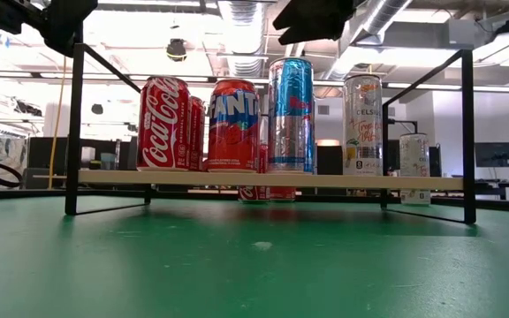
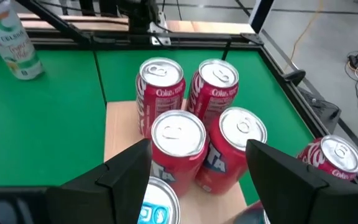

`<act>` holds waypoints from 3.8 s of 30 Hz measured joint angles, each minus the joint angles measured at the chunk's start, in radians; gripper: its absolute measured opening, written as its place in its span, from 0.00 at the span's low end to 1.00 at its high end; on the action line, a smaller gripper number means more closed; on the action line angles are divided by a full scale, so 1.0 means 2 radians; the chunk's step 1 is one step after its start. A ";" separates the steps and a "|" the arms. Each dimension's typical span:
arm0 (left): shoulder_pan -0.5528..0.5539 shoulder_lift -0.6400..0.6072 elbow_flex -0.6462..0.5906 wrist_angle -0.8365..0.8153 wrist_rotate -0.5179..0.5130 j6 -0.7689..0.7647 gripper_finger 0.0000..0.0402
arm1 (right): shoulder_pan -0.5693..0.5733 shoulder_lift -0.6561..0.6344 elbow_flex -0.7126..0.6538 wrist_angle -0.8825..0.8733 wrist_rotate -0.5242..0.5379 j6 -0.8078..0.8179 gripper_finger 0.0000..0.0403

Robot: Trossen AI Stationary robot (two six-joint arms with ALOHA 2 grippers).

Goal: Place canned beverage on shelf
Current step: Put the left blue soda can on the shelf aligned with the other blue soda can

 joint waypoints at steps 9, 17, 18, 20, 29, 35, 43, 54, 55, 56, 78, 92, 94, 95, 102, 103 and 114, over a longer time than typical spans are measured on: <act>0.000 0.000 0.000 0.000 0.000 0.000 0.73 | 0.000 0.000 0.000 -0.015 0.008 0.002 0.71; 0.000 0.000 0.000 0.000 0.000 0.000 0.73 | 0.000 0.000 0.000 -0.022 0.028 0.010 0.71; 0.000 0.000 0.000 0.000 0.000 0.000 0.73 | 0.000 0.000 0.000 -0.021 0.027 0.005 0.71; 0.000 0.000 0.000 0.000 0.000 -0.001 0.73 | 0.000 0.000 0.000 -0.021 0.027 0.000 0.71; 0.000 0.000 0.000 -0.001 0.000 -0.001 0.73 | 0.009 0.000 0.000 -0.013 -0.013 -0.030 0.65; 0.000 0.000 0.000 -0.004 0.000 -0.001 0.73 | 0.019 0.000 0.000 -0.010 -0.023 -0.059 0.25; 0.000 0.000 0.000 -0.004 0.000 -0.002 0.73 | 0.015 0.000 0.000 -0.006 -0.040 -0.065 0.14; 0.000 0.000 0.000 -0.004 0.000 -0.002 0.73 | 0.012 0.000 0.000 -0.007 0.002 -0.049 0.65; 0.000 0.000 0.000 -0.004 0.000 -0.002 0.73 | 0.012 0.000 0.000 -0.007 0.007 -0.047 0.70; 0.000 0.000 0.000 -0.004 0.000 -0.002 0.73 | 0.012 0.000 0.000 -0.007 0.015 -0.043 0.75; 0.000 0.000 0.000 -0.009 0.000 -0.003 0.73 | 0.039 0.013 -0.001 -0.046 -0.027 0.002 0.99; 0.000 0.000 0.000 -0.010 0.000 -0.007 0.73 | 0.016 0.055 -0.002 -0.053 -0.033 0.002 0.99; 0.000 0.000 0.000 -0.011 0.000 -0.007 0.73 | 0.016 0.063 0.002 -0.040 -0.045 0.003 0.99; 0.000 0.000 0.000 -0.012 0.000 -0.007 0.73 | 0.015 0.065 0.001 -0.045 -0.048 0.003 0.99; 0.000 0.000 0.000 -0.017 0.000 -0.007 0.73 | 0.021 0.078 0.000 -0.047 -0.052 0.002 0.96; 0.000 0.000 0.000 -0.019 0.000 -0.009 0.73 | 0.021 0.078 0.000 -0.048 -0.051 0.002 0.95; 0.000 0.000 0.000 -0.019 -0.003 -0.011 0.73 | 0.020 0.071 0.000 -0.067 -0.024 0.002 0.72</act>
